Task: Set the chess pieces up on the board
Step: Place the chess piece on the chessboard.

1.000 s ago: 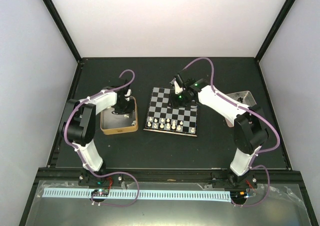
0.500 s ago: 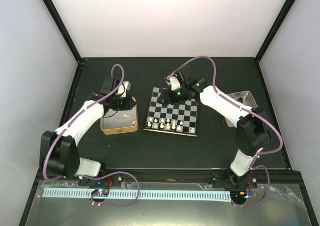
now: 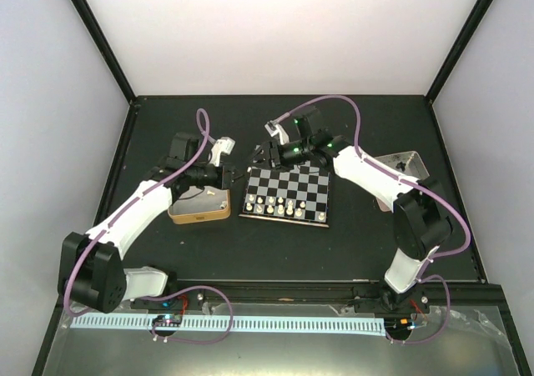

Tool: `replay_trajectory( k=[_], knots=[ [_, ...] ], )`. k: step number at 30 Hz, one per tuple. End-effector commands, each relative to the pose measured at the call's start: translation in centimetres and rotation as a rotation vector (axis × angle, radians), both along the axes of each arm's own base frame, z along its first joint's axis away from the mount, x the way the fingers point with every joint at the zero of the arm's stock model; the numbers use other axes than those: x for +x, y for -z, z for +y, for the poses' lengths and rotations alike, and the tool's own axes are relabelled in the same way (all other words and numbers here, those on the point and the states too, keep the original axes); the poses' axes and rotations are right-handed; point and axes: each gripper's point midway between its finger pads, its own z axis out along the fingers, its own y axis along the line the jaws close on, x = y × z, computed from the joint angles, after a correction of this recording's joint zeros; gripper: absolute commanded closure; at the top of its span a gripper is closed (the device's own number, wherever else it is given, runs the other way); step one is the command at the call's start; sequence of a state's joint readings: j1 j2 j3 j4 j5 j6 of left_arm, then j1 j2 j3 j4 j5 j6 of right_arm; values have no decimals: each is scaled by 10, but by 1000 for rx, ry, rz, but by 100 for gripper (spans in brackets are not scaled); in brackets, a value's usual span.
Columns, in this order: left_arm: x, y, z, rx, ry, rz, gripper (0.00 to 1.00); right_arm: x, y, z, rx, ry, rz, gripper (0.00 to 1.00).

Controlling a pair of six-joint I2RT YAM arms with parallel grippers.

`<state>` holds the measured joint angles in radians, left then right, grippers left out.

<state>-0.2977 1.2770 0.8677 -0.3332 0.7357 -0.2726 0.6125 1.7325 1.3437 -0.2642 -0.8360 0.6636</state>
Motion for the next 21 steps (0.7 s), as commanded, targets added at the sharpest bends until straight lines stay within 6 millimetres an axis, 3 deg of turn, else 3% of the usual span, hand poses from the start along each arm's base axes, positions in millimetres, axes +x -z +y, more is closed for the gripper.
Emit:
replay_trajectory(
  k=[1,10,17,21],
  knots=[
    [-8,-32,-14,-91,99,-115,90,-8,-15,4,67,-56,17,41],
    [-10,-34,-16,-100,108,-122,90,-9,-10,6,65,-80,45,62],
    [-11,-34,-17,-106,115,-123,90,-9,-4,7,58,-84,61,69],
    [-10,-34,-16,-106,111,-125,90,-8,-1,8,54,-84,71,80]
  ],
)
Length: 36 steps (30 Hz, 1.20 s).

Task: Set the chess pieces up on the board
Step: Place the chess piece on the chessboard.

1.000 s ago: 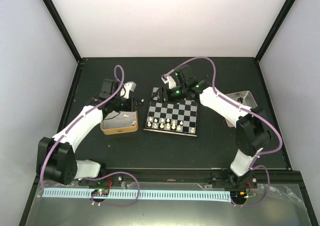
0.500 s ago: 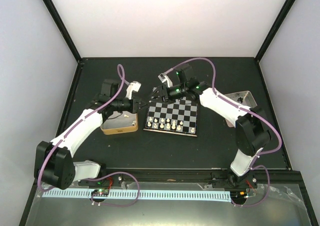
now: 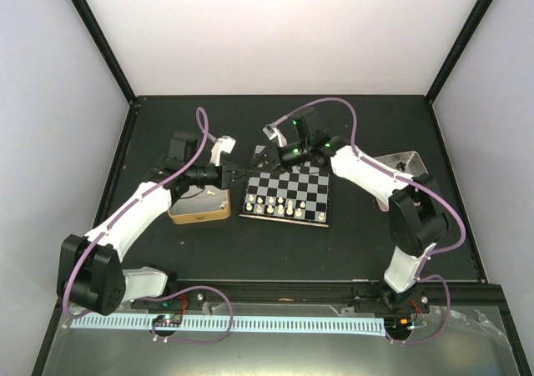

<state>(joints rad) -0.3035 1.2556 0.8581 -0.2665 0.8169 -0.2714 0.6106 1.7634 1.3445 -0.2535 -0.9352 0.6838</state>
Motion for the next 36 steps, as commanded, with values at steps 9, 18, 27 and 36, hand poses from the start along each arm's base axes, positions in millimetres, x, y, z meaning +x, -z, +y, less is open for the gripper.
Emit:
replay_trajectory(
  k=[9,18,27,36],
  knots=[
    [-1,-15,-6,-30,31,-54,82,13,-6,0,-15,42,-44,94],
    [30,16,40,202,-288,-25,38,52,26,-74,-453,377,-324,95],
    [46,27,110,350,-662,-6,36,29,82,-143,-858,430,-432,95],
    [45,36,117,358,-686,30,36,4,121,-167,-976,402,-366,95]
  ],
)
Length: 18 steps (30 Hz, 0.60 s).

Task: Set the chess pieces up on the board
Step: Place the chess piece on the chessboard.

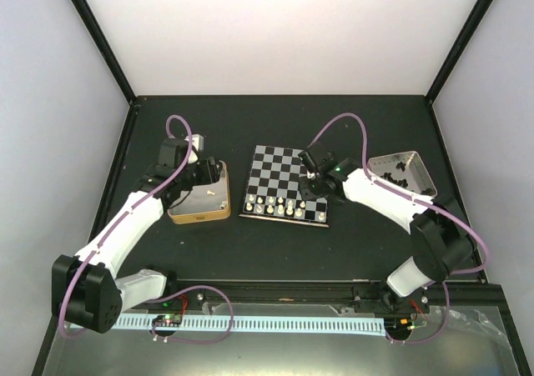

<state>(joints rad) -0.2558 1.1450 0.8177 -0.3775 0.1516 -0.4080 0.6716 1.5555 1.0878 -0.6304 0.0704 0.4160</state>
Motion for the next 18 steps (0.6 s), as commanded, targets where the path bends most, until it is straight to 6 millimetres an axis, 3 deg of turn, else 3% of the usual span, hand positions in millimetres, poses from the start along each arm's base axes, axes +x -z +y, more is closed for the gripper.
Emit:
replay_trajectory(
  k=[1,18],
  knots=[
    [0,3,10,11,-50,16,36,-2,8,-15,-69,21,-14,95],
    [2,10,13,9,-66,44,36,-11,53,-16,-109,14,83,94]
  ],
)
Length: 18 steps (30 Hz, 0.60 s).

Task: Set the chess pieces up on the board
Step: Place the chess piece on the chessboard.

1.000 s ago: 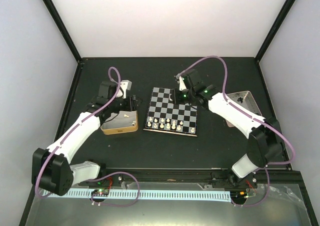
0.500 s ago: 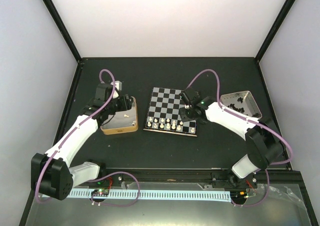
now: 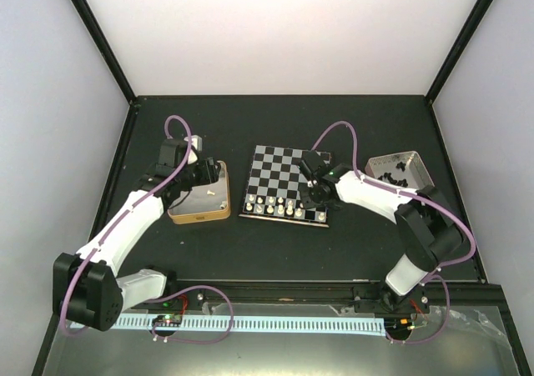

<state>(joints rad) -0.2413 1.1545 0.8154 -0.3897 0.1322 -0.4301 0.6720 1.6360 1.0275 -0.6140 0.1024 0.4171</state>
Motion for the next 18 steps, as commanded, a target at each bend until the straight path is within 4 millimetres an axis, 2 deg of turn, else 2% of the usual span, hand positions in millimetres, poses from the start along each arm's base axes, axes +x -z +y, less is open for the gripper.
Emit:
replay_trajectory(
  k=[1,12,18],
  knots=[
    [2,3,5,5,-24,16,36,-2,10,-1,-12,2,10,94],
    [2,7,5,1,-20,26,36,-8,17,2,9,-3,41,86],
    [2,9,5,2,-20,33,36,-10,11,1,18,6,40,85]
  ],
)
